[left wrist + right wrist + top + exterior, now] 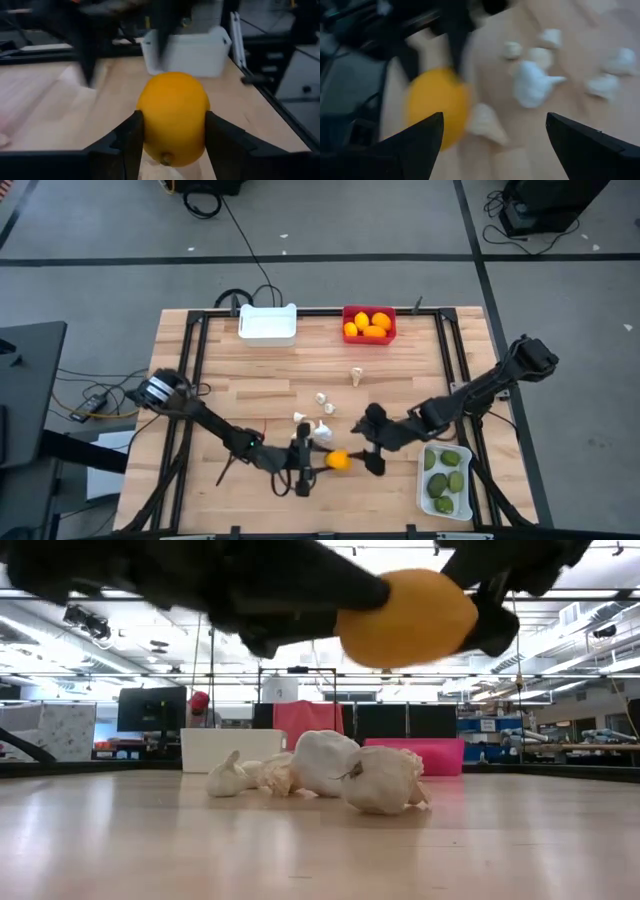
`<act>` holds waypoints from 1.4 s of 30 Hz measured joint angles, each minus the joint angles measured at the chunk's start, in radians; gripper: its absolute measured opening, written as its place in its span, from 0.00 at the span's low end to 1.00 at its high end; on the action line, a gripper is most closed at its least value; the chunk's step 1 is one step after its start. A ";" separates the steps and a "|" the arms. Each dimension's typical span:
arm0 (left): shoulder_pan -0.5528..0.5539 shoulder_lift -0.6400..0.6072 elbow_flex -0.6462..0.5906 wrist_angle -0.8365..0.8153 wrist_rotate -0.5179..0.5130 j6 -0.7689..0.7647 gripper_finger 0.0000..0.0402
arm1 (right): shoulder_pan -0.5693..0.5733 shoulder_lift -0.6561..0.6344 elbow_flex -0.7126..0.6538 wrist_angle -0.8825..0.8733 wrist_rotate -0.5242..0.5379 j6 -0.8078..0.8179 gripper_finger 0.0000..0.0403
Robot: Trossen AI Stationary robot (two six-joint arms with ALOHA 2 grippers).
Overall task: Sort produce into baskets
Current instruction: Put the yellow lemon into the red bin
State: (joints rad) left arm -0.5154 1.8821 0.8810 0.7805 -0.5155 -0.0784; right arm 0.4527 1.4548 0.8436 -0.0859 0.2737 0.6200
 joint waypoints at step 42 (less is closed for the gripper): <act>0.187 -0.045 0.000 0.004 0.189 0.004 0.47 | 0.010 -0.002 -0.004 0.029 0.172 -0.142 0.51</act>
State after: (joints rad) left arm -0.3280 1.8374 0.8806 0.7847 -0.3268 -0.0745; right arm 0.4631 1.4528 0.8394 -0.0572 0.4458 0.4782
